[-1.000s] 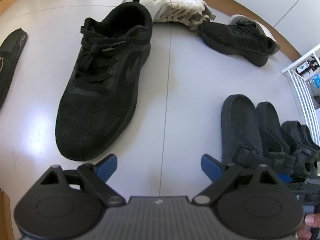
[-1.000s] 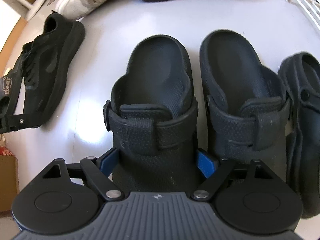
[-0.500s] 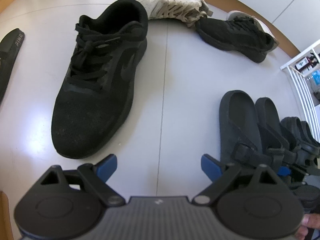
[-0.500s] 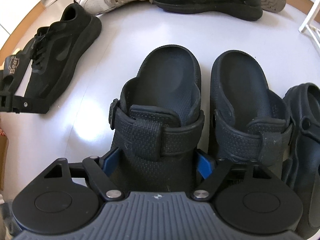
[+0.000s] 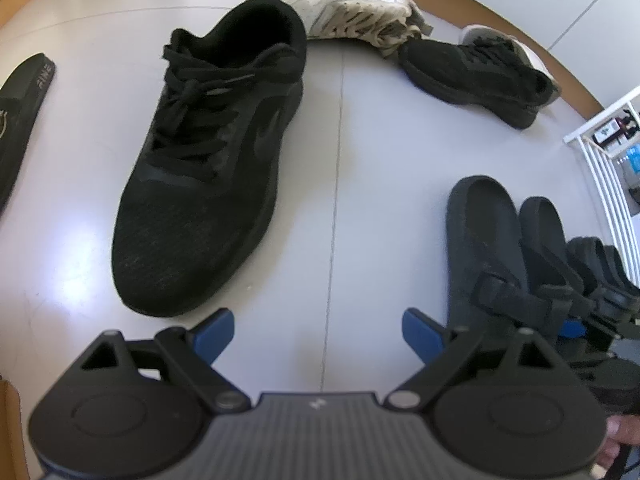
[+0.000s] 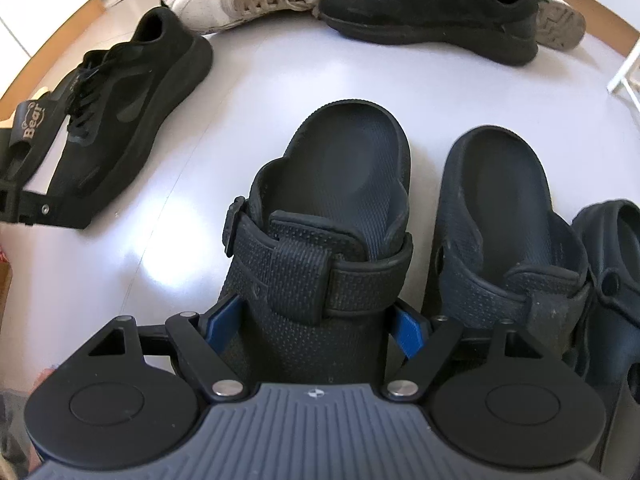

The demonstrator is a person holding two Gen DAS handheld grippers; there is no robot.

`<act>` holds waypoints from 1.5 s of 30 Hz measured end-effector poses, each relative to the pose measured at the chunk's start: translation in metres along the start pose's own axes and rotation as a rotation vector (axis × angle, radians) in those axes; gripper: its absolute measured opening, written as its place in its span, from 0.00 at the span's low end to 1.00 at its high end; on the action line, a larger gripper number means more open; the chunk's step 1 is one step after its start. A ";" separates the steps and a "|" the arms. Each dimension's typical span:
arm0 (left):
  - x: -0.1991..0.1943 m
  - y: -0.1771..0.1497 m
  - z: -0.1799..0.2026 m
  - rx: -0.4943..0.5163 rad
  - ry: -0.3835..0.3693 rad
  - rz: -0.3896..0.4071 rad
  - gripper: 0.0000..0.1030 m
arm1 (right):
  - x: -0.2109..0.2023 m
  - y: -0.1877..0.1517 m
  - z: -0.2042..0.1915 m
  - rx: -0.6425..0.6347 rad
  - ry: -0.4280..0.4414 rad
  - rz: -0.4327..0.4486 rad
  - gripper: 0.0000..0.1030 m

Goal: Organize scattered shoes
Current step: 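Lower the slip-on with the right tool beside the black strap slip-on, then open the right tool to release the slip-on while the left tool grasps the black sneaker, then lift the black lace-up sneaker with the left tool toward the right tool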

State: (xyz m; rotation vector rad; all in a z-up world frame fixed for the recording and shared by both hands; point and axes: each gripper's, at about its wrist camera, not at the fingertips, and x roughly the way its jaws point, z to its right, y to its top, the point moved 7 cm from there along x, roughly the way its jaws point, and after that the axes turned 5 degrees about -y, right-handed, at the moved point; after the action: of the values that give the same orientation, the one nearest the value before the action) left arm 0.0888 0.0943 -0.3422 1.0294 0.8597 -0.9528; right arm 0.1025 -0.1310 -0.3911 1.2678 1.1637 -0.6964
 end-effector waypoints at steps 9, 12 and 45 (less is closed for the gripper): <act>-0.005 0.020 -0.015 -0.026 0.037 0.055 0.90 | -0.029 0.012 0.003 0.025 0.033 0.050 0.84; -0.009 0.028 -0.024 -0.024 0.064 0.081 0.90 | -0.042 0.019 0.003 0.024 0.061 0.080 0.85; 0.038 0.127 -0.059 0.087 0.113 0.202 0.98 | -0.075 -0.001 -0.044 -0.098 0.355 -0.018 0.92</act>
State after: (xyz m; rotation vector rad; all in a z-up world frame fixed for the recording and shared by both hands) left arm 0.2120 0.1696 -0.3560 1.2300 0.7953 -0.7720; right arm 0.0660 -0.1029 -0.3174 1.3320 1.4807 -0.4297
